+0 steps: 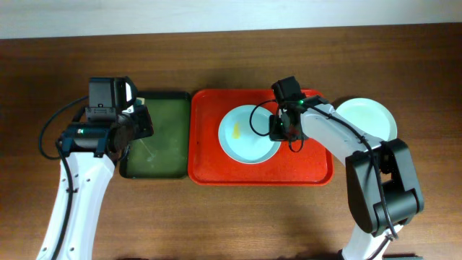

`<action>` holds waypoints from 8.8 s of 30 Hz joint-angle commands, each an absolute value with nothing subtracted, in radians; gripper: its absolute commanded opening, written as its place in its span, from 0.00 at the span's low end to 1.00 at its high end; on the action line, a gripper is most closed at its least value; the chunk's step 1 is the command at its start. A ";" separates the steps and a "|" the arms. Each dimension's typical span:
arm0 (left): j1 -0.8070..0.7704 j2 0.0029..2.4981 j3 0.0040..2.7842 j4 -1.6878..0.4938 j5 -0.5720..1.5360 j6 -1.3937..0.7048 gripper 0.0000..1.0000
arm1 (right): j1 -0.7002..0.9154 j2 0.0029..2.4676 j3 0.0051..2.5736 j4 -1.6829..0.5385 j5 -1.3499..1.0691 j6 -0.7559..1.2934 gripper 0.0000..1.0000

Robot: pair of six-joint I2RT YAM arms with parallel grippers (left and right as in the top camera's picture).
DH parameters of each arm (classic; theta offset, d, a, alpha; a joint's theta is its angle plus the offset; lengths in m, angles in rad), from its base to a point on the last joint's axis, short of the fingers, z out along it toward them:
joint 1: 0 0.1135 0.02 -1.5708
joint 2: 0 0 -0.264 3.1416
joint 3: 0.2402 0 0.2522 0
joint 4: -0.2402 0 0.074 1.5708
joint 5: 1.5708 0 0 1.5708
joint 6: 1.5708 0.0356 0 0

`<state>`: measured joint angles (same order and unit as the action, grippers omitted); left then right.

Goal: Clean dirty plates on tray and stack at the side
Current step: 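Carry the sponge with the left gripper over the blue plate, then scrub the blue plate with the sponge in the left gripper, then return the sponge to the black tray and retract the left arm, then lift the blue plate with the right gripper and tilt it over the black tray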

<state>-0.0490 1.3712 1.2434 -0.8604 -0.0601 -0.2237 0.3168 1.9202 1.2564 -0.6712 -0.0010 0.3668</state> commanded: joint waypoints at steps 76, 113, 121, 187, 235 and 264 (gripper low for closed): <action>-0.410 1.775 1.273 -0.715 0.115 -0.390 0.00 | 0.390 1.937 1.246 -0.750 -0.304 0.315 0.04; -0.411 2.025 1.455 -0.867 0.441 -0.230 0.00 | 0.415 1.938 1.246 -0.751 -0.243 0.322 0.04; -0.377 1.725 1.457 -1.015 0.114 -0.275 0.00 | 0.419 1.938 1.246 -0.753 -0.224 0.323 0.32; -0.447 2.028 1.228 -0.575 0.737 -0.262 0.00 | 0.419 1.938 1.233 -0.770 -0.224 0.382 0.05; 0.093 1.571 1.522 -0.967 -0.102 -0.306 0.99 | 0.419 1.938 1.198 -0.724 -0.224 0.409 0.04; 0.093 1.571 1.522 -0.967 -0.102 -0.306 0.99 | 0.480 1.937 1.694 -0.865 -0.162 0.628 0.04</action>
